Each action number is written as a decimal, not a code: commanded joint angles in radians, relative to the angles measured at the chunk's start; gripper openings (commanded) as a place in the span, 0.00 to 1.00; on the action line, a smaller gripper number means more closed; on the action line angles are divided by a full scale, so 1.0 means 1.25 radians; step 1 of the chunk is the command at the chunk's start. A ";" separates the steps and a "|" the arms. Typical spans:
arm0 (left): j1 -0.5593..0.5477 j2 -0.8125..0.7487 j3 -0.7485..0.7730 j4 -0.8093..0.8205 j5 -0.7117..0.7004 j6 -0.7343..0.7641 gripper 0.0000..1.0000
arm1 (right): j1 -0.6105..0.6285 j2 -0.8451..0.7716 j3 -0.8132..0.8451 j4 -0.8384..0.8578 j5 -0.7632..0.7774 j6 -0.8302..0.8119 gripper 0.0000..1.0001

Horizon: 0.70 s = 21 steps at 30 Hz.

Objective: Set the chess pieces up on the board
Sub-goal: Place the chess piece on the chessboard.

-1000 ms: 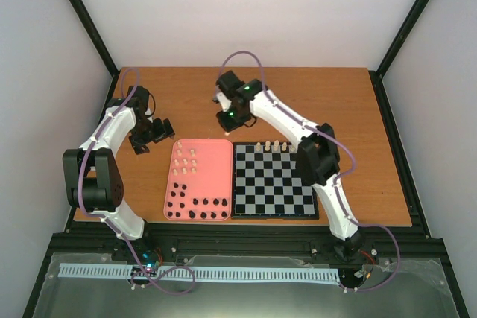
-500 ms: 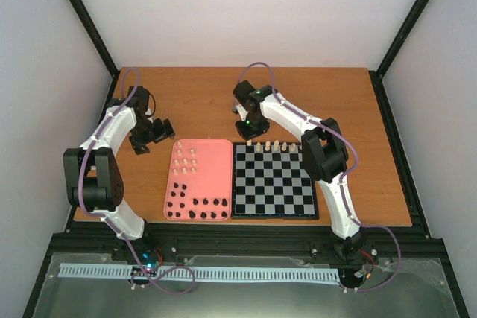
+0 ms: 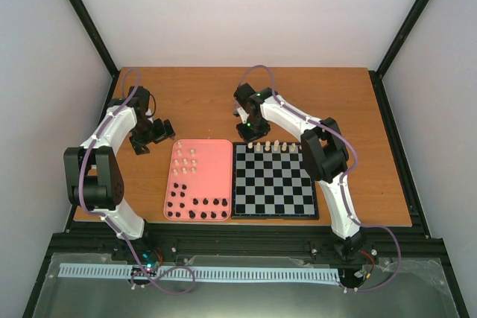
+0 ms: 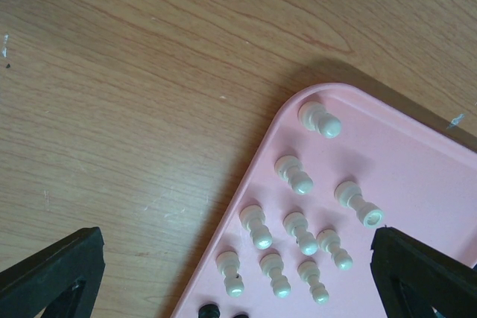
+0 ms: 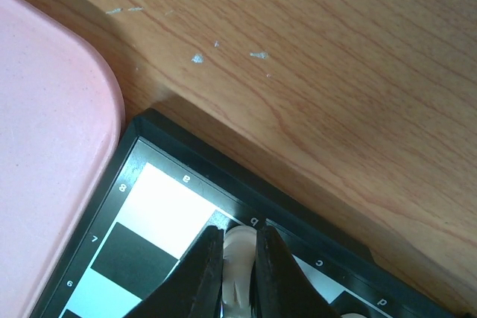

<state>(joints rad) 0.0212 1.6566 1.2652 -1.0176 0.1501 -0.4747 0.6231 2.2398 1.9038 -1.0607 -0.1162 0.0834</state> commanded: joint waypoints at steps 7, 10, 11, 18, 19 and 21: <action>-0.002 0.007 0.025 0.000 0.003 0.008 1.00 | 0.007 -0.032 -0.015 -0.003 -0.009 -0.004 0.12; -0.002 0.007 0.025 0.001 0.004 0.007 1.00 | 0.010 -0.038 -0.020 -0.003 -0.009 -0.003 0.12; -0.002 0.008 0.024 0.001 0.004 0.007 1.00 | 0.011 -0.038 -0.022 -0.003 -0.009 -0.002 0.12; -0.002 0.003 0.021 0.002 0.003 0.008 1.00 | 0.014 -0.037 -0.023 0.001 -0.006 0.001 0.16; -0.002 0.003 0.020 0.002 0.003 0.008 1.00 | 0.014 -0.038 -0.022 0.001 -0.006 0.001 0.18; -0.002 0.001 0.020 0.001 0.003 0.008 1.00 | 0.014 -0.039 -0.018 0.001 -0.002 -0.001 0.24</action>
<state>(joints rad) 0.0212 1.6573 1.2652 -1.0172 0.1501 -0.4747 0.6338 2.2280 1.8820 -1.0580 -0.1242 0.0875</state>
